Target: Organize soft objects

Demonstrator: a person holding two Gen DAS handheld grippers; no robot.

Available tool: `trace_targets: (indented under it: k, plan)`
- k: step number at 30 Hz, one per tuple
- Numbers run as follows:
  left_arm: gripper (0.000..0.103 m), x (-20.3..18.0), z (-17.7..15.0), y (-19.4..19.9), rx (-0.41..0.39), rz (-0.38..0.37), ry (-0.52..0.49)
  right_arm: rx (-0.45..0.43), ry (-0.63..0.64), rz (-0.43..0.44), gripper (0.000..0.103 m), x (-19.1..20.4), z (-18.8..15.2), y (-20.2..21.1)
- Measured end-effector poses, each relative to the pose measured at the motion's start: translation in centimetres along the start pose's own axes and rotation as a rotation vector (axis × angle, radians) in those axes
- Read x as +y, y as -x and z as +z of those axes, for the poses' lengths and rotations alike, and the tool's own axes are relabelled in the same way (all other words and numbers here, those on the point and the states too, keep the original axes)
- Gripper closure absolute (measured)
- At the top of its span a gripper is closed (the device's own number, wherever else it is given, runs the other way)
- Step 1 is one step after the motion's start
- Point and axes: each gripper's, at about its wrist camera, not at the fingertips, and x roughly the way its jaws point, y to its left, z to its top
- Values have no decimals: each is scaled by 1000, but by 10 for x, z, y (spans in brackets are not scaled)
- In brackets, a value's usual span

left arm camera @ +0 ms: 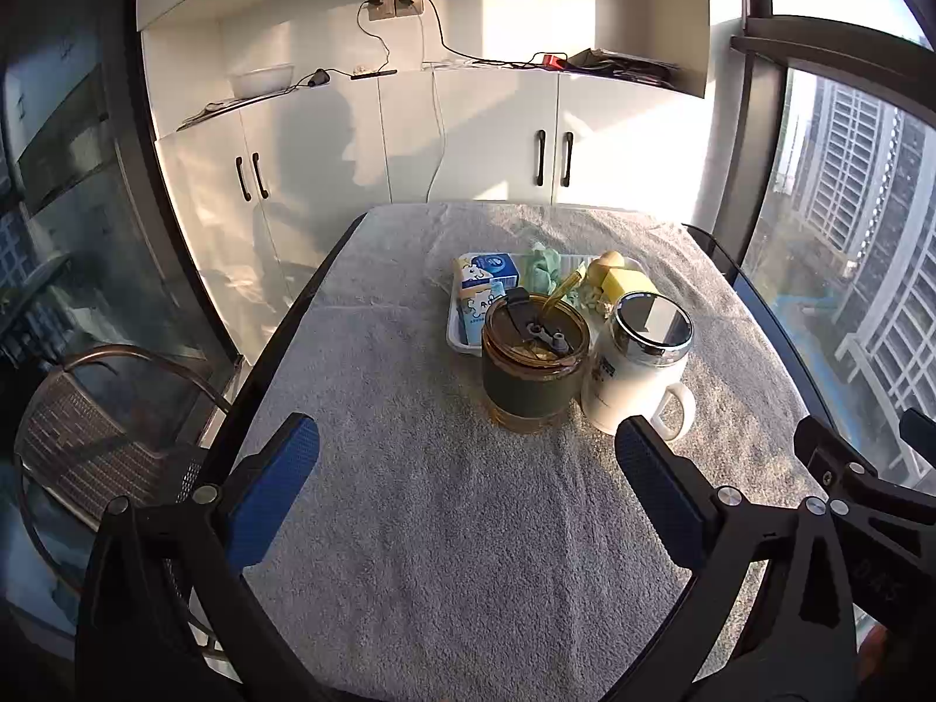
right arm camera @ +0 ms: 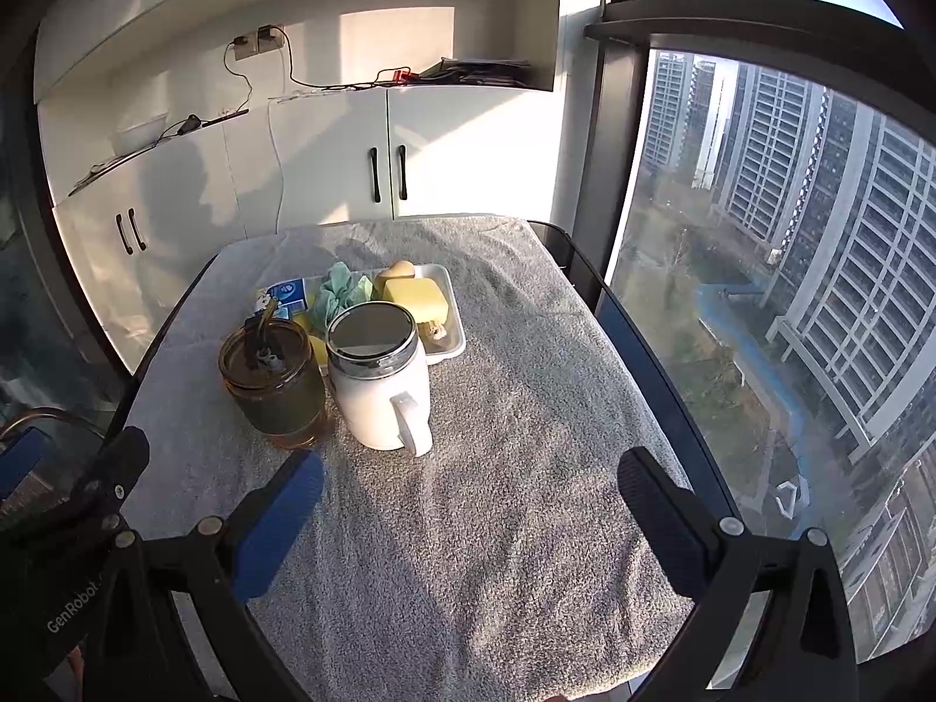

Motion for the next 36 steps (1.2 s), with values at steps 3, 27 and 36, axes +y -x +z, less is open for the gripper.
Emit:
trace_targets:
  k: [3, 27, 36]
  plan:
    - [0, 1, 1, 0, -1, -2, 0, 0, -1, 2, 0, 1, 0, 0]
    - [0, 6, 2, 0, 2, 6, -8, -7, 6, 5, 0, 4, 0, 3]
    - [0, 7, 1, 1, -1, 28, -22, -8, 14, -7, 0, 6, -1, 2]
